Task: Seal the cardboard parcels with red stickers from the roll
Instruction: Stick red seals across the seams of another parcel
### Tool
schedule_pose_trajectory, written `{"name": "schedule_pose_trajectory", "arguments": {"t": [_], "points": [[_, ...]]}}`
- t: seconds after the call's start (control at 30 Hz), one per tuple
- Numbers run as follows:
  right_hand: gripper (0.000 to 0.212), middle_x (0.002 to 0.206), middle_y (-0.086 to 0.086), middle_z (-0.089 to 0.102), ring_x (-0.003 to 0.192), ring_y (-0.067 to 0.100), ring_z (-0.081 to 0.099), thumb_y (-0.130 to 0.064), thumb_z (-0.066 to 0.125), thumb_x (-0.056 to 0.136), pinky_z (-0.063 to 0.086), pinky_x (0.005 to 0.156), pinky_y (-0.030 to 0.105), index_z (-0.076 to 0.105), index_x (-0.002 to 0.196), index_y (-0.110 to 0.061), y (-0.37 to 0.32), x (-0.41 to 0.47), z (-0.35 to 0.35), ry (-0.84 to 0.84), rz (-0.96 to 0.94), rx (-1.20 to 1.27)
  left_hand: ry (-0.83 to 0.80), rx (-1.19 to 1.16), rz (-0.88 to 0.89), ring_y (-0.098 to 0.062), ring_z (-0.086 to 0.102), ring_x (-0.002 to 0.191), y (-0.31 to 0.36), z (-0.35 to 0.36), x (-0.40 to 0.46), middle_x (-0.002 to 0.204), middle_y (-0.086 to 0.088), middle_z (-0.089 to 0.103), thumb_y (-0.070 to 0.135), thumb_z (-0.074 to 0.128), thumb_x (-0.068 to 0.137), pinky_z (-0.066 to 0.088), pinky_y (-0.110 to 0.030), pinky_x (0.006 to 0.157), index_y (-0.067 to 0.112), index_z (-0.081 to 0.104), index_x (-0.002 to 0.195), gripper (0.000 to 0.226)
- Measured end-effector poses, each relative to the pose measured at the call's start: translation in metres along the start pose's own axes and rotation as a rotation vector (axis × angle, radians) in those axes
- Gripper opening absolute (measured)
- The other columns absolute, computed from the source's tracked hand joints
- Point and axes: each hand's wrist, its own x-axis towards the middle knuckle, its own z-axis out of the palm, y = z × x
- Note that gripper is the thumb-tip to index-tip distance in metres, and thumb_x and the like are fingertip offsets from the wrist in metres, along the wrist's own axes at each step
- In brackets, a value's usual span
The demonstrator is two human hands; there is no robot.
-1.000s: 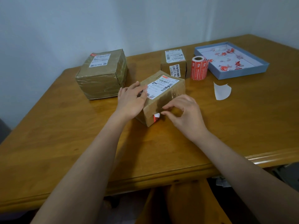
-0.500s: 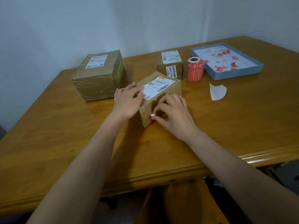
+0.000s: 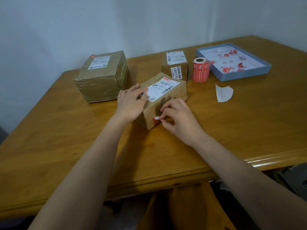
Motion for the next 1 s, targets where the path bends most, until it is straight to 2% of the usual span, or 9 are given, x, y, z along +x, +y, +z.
{"name": "schedule_pose_trajectory", "arguments": {"t": [0.1,0.17,0.23,0.33,0.5,0.77,0.83,0.9,1.0], "points": [[0.004,0.101,0.0,0.061,0.105,0.02,0.053,-0.014,0.074,0.08,0.034,0.103,0.033,0.07,0.079,-0.014,-0.001,0.0,0.0,-0.006,0.012,0.005,-0.005,0.0,-0.001,-0.025,0.022,0.145,0.001,-0.001,-0.001,0.158,0.004,0.029,0.035,0.035,0.103,0.007,-0.047,0.119,0.034,0.048,0.14,0.039],[0.005,0.102,0.0,0.061,0.105,0.019,0.052,-0.014,0.075,0.079,0.028,0.099,0.021,0.069,0.078,-0.015,-0.002,0.001,-0.001,-0.008,0.022,0.01,-0.006,-0.004,-0.006,-0.024,0.022,0.145,0.001,-0.001,-0.002,0.158,0.004,0.029,0.035,0.035,0.103,0.007,-0.047,0.12,0.034,0.048,0.14,0.039],[0.006,0.103,0.0,0.061,0.105,0.018,0.051,-0.015,0.075,0.079,0.025,0.095,0.016,0.069,0.077,-0.015,-0.002,0.001,-0.001,-0.014,0.033,0.009,-0.007,-0.007,-0.009,-0.024,0.021,0.145,0.001,-0.001,-0.002,0.158,0.004,0.028,0.035,0.035,0.103,0.006,-0.047,0.12,0.033,0.047,0.14,0.039],[0.007,0.104,-0.001,0.061,0.106,0.017,0.049,-0.016,0.076,0.078,0.024,0.094,0.016,0.069,0.075,-0.016,-0.001,0.001,-0.001,-0.018,0.039,0.01,-0.012,0.0,-0.003,-0.024,0.021,0.145,0.002,-0.002,-0.002,0.158,0.004,0.028,0.035,0.035,0.103,0.007,-0.047,0.12,0.034,0.047,0.141,0.039],[0.009,0.106,-0.001,0.06,0.104,0.008,0.039,-0.016,0.078,0.076,0.033,0.09,0.024,0.069,0.073,-0.017,0.0,0.0,-0.001,-0.015,0.037,0.026,-0.016,-0.005,-0.006,-0.024,0.02,0.145,0.001,-0.002,-0.002,0.158,0.004,0.028,0.035,0.035,0.103,0.006,-0.047,0.12,0.034,0.046,0.141,0.04],[0.008,0.107,-0.001,0.061,0.107,0.008,0.039,-0.017,0.077,0.076,0.028,0.09,0.018,0.069,0.073,-0.019,-0.001,0.0,-0.003,-0.031,0.043,0.018,-0.027,0.002,-0.008,-0.023,0.019,0.146,0.001,-0.003,-0.001,0.159,0.004,0.026,0.041,0.036,0.102,0.004,-0.047,0.12,0.034,0.046,0.142,0.041],[0.009,0.107,-0.001,0.061,0.106,0.009,0.04,-0.016,0.077,0.075,0.028,0.09,0.018,0.069,0.072,-0.018,0.0,0.0,-0.002,-0.024,0.042,0.027,-0.061,-0.016,-0.017,-0.025,0.018,0.147,0.002,-0.005,0.0,0.16,0.004,0.024,0.057,0.037,0.097,0.003,-0.047,0.12,0.033,0.047,0.142,0.052],[0.009,0.106,-0.001,0.06,0.105,0.009,0.039,-0.016,0.078,0.074,0.029,0.089,0.02,0.069,0.072,-0.018,0.001,0.0,0.0,-0.019,0.042,0.037,-0.134,-0.003,-0.028,-0.026,0.015,0.148,0.005,-0.01,-0.001,0.161,0.003,0.02,0.077,0.034,0.08,0.003,-0.049,0.119,0.033,0.044,0.144,0.079],[0.008,0.106,0.001,0.06,0.104,0.009,0.039,-0.016,0.079,0.073,0.032,0.087,0.023,0.07,0.074,-0.016,0.001,-0.001,0.0,-0.021,0.043,0.025,-0.245,0.065,-0.036,-0.031,0.007,0.148,0.009,-0.017,-0.005,0.163,0.003,0.01,0.091,0.043,0.062,0.004,-0.051,0.118,0.034,0.031,0.15,0.106]]}}
